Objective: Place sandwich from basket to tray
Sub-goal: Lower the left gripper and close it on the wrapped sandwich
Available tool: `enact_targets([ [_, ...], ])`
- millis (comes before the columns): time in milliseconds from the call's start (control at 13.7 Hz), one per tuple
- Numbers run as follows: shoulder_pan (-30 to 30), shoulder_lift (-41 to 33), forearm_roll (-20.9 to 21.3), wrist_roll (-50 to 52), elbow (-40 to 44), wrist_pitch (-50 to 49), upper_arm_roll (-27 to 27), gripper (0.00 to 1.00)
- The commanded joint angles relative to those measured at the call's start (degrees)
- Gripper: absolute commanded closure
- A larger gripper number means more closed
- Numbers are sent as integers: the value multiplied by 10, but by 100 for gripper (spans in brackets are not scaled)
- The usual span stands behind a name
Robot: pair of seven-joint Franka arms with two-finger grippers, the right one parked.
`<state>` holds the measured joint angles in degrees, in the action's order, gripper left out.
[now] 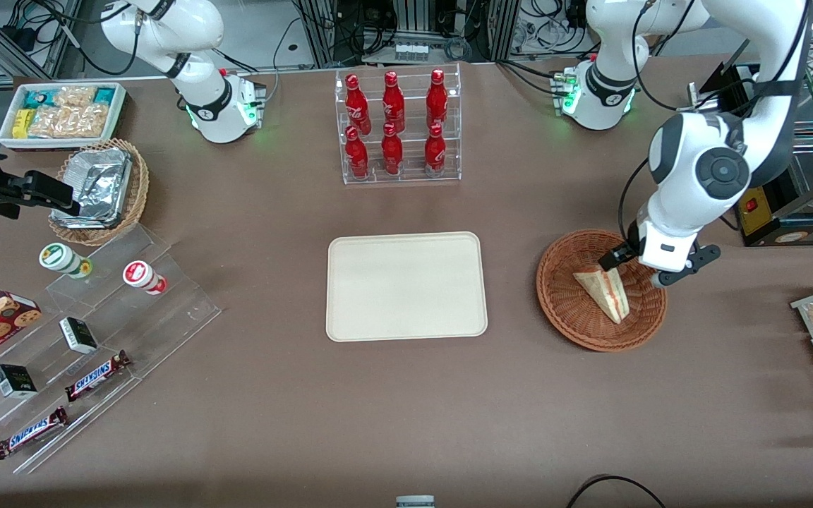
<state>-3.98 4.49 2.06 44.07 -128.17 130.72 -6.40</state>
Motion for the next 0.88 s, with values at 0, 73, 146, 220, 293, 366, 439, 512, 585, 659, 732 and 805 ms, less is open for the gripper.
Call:
enact_targets([
  [0,-13,23,-3,79,-2,33,2,0],
  [73,-13,27,-3,83,-2,38,2,0],
  [146,-12,35,-5,94,0,39,2,0],
  [220,-12,45,-5,121,2,44,2,0],
  [293,-13,53,-4,131,0,56,2,0],
  [366,-13,62,-2,132,0,62,2,0],
  [439,-14,71,0,132,1,63,2,0],
  [512,-14,77,4,132,2,66,2,0],
  [585,-14,82,4,129,2,73,2,0],
  [659,-14,89,7,125,4,75,2,0],
  [732,-14,93,23,126,5,75,2,4],
  [805,-14,97,27,129,4,78,2,19],
])
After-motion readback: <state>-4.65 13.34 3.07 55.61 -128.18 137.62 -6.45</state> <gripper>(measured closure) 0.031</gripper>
